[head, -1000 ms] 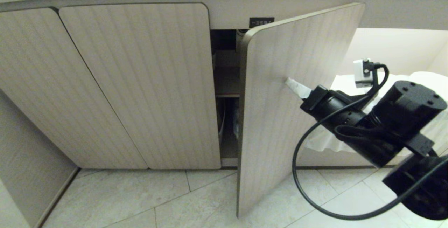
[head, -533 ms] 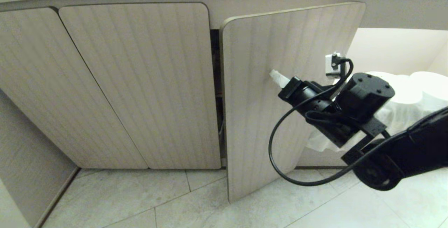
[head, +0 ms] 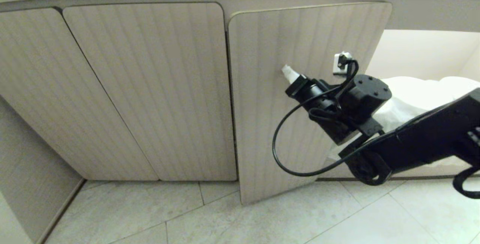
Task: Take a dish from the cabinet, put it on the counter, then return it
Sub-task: Close the cabinet door
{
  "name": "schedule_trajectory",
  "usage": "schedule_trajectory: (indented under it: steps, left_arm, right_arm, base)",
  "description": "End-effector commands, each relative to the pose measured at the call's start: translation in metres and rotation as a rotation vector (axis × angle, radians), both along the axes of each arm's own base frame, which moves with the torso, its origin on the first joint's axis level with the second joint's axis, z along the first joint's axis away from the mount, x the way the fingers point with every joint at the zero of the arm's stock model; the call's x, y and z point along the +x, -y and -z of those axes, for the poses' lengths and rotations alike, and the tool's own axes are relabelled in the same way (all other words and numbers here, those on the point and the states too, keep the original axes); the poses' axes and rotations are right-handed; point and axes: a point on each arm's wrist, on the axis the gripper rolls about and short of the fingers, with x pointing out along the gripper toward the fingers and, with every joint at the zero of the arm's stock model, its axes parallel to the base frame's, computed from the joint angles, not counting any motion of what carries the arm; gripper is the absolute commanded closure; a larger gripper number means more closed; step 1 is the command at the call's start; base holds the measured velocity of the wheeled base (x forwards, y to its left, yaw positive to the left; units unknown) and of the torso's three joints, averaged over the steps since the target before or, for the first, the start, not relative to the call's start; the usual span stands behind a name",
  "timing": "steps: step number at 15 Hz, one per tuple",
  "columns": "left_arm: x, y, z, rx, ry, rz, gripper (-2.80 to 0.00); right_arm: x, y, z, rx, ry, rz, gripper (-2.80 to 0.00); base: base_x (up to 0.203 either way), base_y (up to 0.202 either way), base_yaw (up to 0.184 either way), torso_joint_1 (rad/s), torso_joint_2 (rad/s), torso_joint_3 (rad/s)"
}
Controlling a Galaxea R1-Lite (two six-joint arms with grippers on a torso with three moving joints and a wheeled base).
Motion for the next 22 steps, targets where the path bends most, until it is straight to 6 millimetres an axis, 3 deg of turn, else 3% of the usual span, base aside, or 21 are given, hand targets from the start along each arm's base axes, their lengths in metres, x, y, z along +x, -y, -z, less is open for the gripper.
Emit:
schedule_trajectory:
  steps: [1, 14, 22]
  left_arm:
    - [0.000, 0.000, 0.000, 0.000, 0.000, 0.000, 0.00]
    - [0.000, 0.000, 0.000, 0.000, 0.000, 0.000, 0.00]
    - [0.000, 0.000, 0.000, 0.000, 0.000, 0.000, 0.00]
  right_arm:
    - [0.010, -0.005, 0.005, -0.003, 0.014, 0.018, 0.00]
    - [0.044, 0.008, 0.014, -0.112, 0.086, 0.196, 0.00]
    - [0.048, 0.013, 0.025, -0.140, 0.059, 0.235, 0.00]
  base:
    - [0.000, 0.000, 0.000, 0.000, 0.00, 0.000]
    - [0.000, 0.000, 0.000, 0.000, 0.00, 0.000]
    - [0.000, 0.000, 0.000, 0.000, 0.00, 0.000]
